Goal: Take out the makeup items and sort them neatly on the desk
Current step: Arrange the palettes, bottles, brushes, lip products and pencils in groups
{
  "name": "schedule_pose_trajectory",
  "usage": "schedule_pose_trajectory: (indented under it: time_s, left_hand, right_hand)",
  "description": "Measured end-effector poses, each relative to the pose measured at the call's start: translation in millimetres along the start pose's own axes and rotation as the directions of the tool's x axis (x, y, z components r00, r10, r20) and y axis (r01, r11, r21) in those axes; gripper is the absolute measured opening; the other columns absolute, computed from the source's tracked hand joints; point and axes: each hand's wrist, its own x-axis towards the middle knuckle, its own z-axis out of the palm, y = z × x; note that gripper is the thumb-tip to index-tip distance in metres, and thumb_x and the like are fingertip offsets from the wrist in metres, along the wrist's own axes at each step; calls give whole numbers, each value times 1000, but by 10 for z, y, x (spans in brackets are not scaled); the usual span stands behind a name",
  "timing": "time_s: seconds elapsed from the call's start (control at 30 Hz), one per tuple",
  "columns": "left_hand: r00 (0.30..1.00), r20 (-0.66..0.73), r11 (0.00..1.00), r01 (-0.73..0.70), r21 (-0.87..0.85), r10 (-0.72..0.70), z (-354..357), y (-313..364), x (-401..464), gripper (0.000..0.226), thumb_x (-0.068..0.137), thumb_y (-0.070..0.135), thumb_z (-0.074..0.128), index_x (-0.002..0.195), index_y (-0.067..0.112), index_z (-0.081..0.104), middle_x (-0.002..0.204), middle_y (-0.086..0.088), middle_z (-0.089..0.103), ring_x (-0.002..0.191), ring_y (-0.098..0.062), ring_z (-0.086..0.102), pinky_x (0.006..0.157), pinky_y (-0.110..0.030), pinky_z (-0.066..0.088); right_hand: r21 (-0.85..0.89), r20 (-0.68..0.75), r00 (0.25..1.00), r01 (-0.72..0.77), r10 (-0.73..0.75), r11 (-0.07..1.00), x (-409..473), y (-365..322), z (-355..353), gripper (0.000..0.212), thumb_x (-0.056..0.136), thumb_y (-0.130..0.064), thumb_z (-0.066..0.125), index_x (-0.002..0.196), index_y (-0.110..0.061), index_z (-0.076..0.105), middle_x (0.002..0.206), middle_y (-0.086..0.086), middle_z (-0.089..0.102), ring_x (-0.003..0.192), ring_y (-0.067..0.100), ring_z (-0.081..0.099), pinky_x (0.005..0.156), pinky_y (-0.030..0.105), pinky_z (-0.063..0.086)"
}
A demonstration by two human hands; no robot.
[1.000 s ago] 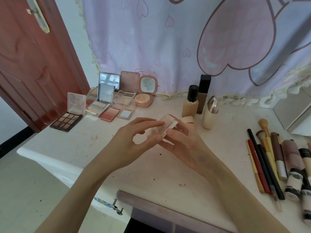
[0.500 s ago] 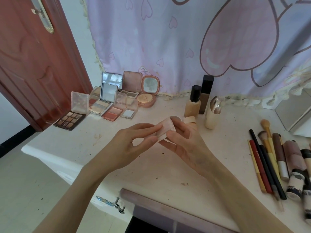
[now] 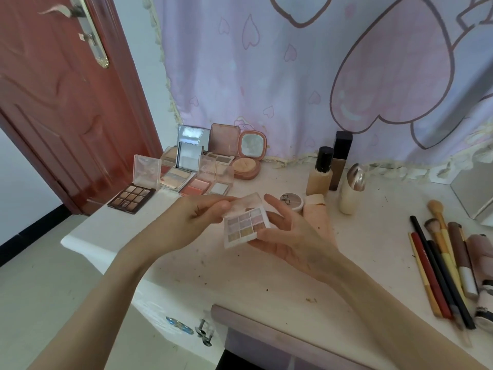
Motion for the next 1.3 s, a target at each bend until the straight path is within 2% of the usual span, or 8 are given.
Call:
schedule_pose_trajectory:
  time_s: [0.17, 0.3, 0.47, 0.57, 0.63, 0.83, 1.0, 1.3]
  left_hand:
    - [968, -232, 996, 92, -22, -95, -200, -147, 89, 22, 92, 24, 46, 99, 16, 66, 87, -5, 70, 86, -20, 68, 75, -29, 57]
    - [952, -291, 994, 103, 26, -91, -380, -223, 95, 20, 96, 14, 46, 88, 17, 64, 79, -10, 67, 81, -27, 67, 72, -33, 58]
    - [896, -422, 980, 184, 79, -134, -513, -334, 19, 24, 94, 20, 50, 116, 21, 60, 100, -3, 65, 86, -18, 66, 73, -25, 57]
    - [825, -540, 943, 292, 159, -165, -477, -419, -129, 48, 90, 33, 54, 136, 22, 42, 114, 7, 53, 98, -10, 56, 73, -7, 42]
    - [772, -599, 933, 342, 112, -211, -421, -472, -272, 68, 81, 46, 60, 139, 23, 34, 117, 6, 51, 101, -10, 51, 79, -15, 41]
    - [623, -713, 756, 622, 203, -321, -102, -681, -521, 111, 55, 61, 77, 141, 16, 24, 118, -4, 50, 113, -25, 42, 100, -39, 35]
    - [570, -780, 725, 648, 233, -259, -47, -808, -517, 100, 66, 59, 70, 141, 12, 25, 124, -9, 50, 119, -30, 38, 102, -41, 27]
    - [529, -796, 738, 655, 163, -295, -137, -872, -509, 82, 74, 44, 70, 139, 13, 30, 131, -6, 47, 125, -29, 31, 103, -39, 21]
  right_hand:
    - [-169, -44, 999, -24, 17, 985, 258, 51, 204, 48, 84, 4, 60, 126, -12, 45, 120, 12, 58, 94, 22, 67, 79, 32, 58]
    - [-478, -236, 951, 65, -200, 876, 532, 159, 392, 14, 93, -23, 55, 100, -12, 59, 109, 11, 62, 78, 15, 67, 62, 24, 57]
    - [-702, -250, 899, 87, -359, 707, 830, 238, 600, 18, 94, -24, 50, 81, -16, 59, 89, 5, 66, 90, 26, 63, 81, 44, 53]
    - [-739, -240, 879, 111, -413, 665, 1003, 298, 690, 15, 94, -17, 47, 84, -14, 58, 77, -8, 57, 82, 17, 56, 68, 20, 45]
    - [-723, -263, 872, 105, -412, 683, 1116, 336, 759, 12, 93, -15, 47, 92, -15, 59, 81, -11, 55, 81, 10, 50, 61, 15, 36]
    - [-603, -378, 865, 40, -330, 797, 1393, 443, 957, 12, 92, -8, 47, 103, -14, 48, 85, -12, 48, 89, 10, 48, 78, 19, 36]
    - [-599, -386, 863, 32, -324, 800, 1464, 505, 1012, 10, 91, -6, 49, 99, -11, 49, 81, -11, 49, 88, 13, 49, 80, 23, 40]
    - [-848, -257, 849, 30, -462, 528, 1468, 526, 1020, 19, 90, -7, 49, 90, -1, 66, 93, 8, 67, 90, 23, 57, 73, 29, 41]
